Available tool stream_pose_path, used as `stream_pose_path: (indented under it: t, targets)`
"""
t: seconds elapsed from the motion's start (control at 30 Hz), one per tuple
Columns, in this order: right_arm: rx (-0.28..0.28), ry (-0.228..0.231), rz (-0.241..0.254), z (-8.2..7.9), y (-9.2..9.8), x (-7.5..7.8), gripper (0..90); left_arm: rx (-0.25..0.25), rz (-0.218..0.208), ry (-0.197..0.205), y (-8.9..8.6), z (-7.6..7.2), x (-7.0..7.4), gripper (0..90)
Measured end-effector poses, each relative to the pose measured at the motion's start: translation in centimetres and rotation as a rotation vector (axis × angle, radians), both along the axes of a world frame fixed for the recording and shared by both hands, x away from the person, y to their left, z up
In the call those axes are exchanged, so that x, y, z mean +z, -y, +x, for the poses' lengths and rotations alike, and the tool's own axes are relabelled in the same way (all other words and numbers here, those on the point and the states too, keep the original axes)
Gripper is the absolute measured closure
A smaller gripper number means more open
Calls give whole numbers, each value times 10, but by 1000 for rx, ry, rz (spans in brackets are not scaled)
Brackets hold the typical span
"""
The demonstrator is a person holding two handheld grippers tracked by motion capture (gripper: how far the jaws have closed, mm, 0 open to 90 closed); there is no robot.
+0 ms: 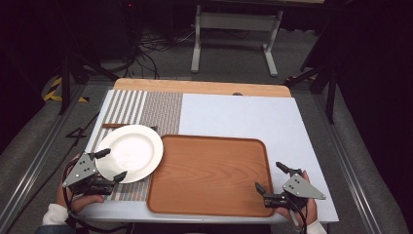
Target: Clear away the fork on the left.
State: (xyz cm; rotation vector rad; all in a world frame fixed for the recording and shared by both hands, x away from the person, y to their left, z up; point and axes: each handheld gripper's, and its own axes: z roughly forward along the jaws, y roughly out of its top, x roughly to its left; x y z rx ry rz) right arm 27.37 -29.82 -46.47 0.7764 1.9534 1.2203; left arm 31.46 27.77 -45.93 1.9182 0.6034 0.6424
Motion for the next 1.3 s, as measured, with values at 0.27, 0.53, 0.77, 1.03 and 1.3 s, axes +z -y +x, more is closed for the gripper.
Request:
stream_pose_path:
  t: [0.27,0.53,0.77,1.03,1.3]
  targets:
    - [13,12,9,1,-4,2,54,-13,-8,-3,-8,-5,0,149]
    - [24,7,-6,2,-6,1,54,28,-42,-29,-15,4,5,134]
    - [24,-1,12,2,-4,1,56,36,-25,-50,-36,30,26,146]
    - [39,-22,-5,4,-8,-2,57,51,65,-87,-49,79,52,137]
    - [43,-29,1,4,-8,-2,58,63,138,-191,-56,140,59,136]
